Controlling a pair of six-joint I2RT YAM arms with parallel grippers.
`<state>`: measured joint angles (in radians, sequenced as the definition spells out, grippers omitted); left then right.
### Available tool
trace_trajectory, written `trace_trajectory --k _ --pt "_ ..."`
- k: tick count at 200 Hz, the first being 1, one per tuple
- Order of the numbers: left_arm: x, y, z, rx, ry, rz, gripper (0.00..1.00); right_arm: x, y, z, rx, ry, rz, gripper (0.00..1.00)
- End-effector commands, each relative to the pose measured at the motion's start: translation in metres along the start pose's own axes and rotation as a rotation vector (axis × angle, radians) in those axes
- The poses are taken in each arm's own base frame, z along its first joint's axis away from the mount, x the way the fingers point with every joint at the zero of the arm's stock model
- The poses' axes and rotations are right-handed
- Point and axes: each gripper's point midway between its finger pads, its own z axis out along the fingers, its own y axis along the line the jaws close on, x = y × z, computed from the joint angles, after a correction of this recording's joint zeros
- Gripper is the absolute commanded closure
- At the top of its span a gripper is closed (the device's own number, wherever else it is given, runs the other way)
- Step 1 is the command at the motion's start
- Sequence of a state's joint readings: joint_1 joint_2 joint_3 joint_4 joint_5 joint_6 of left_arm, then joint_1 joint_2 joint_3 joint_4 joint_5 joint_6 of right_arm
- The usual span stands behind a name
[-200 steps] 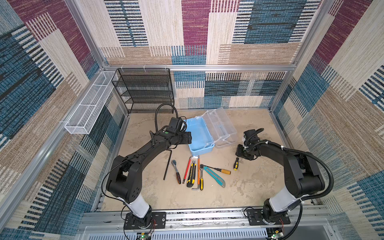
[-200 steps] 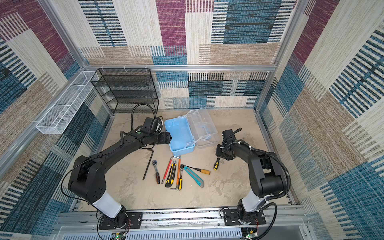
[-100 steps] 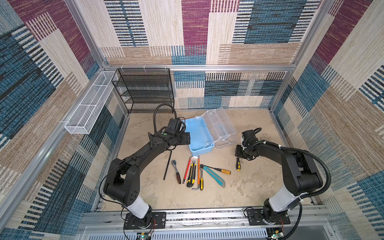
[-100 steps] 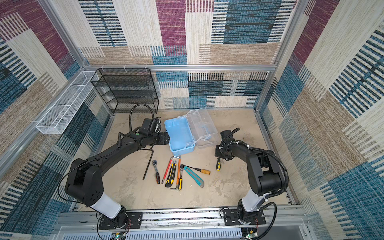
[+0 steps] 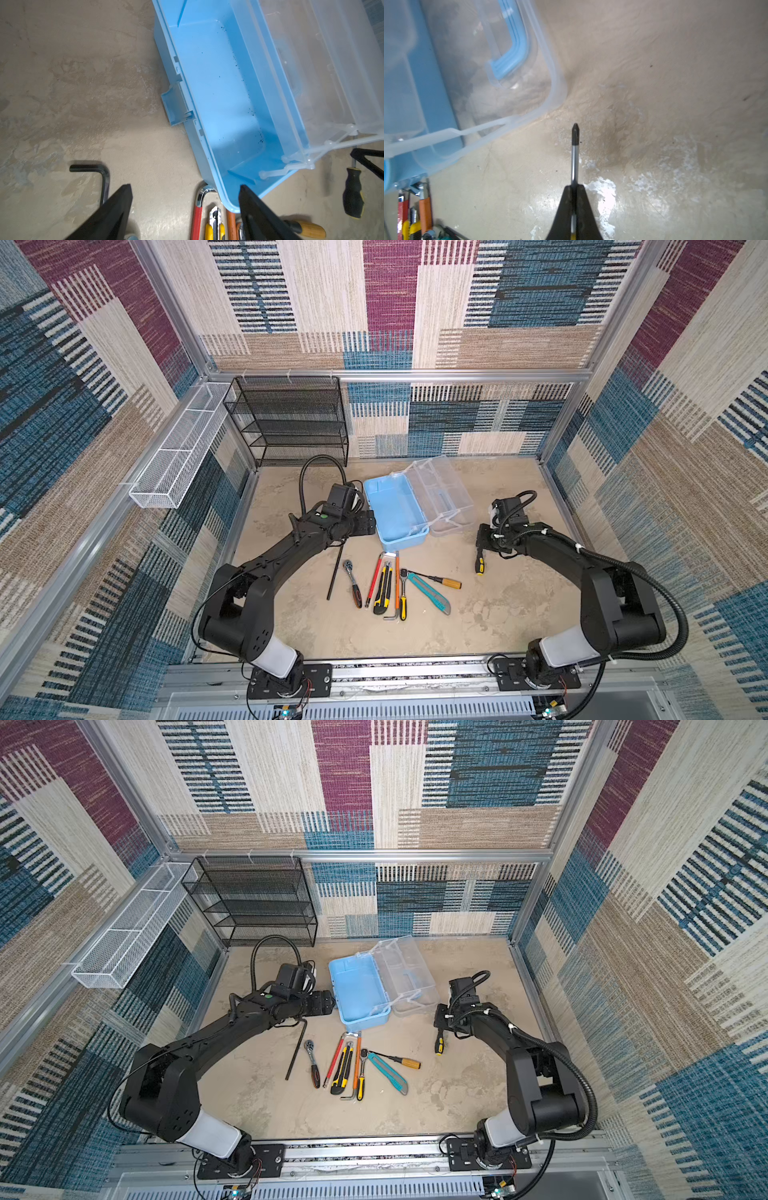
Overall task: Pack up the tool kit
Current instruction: 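Lift the screwdriver and carry it toward the open blue box with the right gripper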
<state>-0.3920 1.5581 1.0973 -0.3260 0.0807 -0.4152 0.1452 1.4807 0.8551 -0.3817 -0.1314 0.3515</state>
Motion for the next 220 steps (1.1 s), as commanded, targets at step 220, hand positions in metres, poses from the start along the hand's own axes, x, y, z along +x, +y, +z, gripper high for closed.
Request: trace_trajectory --k 220 --pt "-0.004 0.001 -0.006 0.054 -0.035 -0.064 0.17 -0.181 0.137 -0.06 -0.248 -0.343 -0.328 1.0"
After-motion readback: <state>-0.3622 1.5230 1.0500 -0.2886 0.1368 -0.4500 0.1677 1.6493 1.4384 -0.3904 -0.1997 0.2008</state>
